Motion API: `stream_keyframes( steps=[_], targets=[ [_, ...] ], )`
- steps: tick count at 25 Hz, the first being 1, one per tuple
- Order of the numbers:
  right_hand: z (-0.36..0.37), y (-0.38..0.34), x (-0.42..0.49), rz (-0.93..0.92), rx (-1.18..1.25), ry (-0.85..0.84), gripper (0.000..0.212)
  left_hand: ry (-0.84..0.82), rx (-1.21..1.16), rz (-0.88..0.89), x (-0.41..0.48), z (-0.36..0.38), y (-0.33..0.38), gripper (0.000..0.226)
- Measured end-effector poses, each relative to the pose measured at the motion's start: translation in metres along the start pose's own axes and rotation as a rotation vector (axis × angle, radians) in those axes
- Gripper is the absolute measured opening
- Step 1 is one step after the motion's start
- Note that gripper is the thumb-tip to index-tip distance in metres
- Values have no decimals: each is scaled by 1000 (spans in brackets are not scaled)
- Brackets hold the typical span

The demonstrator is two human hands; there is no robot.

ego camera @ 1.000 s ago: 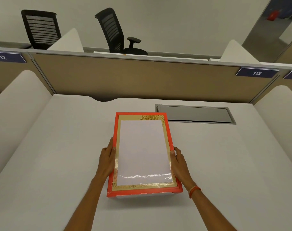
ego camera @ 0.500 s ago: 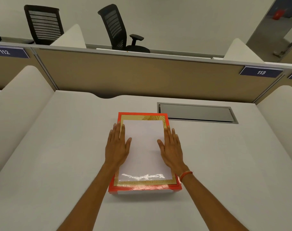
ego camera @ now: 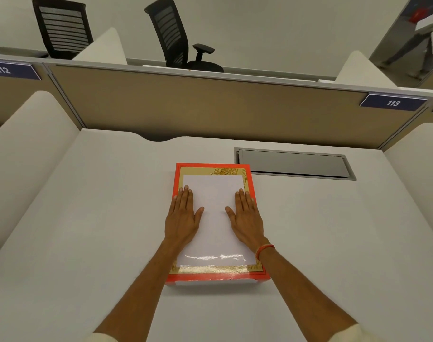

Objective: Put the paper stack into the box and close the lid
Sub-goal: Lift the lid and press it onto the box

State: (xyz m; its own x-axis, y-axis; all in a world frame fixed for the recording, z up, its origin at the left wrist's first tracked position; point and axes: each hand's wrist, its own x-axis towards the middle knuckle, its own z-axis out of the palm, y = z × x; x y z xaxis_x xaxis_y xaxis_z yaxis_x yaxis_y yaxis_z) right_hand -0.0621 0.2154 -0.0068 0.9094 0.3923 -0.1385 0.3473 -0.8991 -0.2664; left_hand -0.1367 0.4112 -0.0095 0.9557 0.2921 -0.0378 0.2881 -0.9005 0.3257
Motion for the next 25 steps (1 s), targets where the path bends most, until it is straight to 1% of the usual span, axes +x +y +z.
stream_keyframes(
  steps=[9,18,25],
  targets=[
    [8,3,-4,-24,3,32,71,-19,4,2,-2,10,-2,104],
    [14,4,-6,-11,-43,46,73,-13,4,3,-3,16,-4,96],
    [12,4,-6,-6,-43,47,72,-13,-15,7,-3,16,-4,96]
  ],
)
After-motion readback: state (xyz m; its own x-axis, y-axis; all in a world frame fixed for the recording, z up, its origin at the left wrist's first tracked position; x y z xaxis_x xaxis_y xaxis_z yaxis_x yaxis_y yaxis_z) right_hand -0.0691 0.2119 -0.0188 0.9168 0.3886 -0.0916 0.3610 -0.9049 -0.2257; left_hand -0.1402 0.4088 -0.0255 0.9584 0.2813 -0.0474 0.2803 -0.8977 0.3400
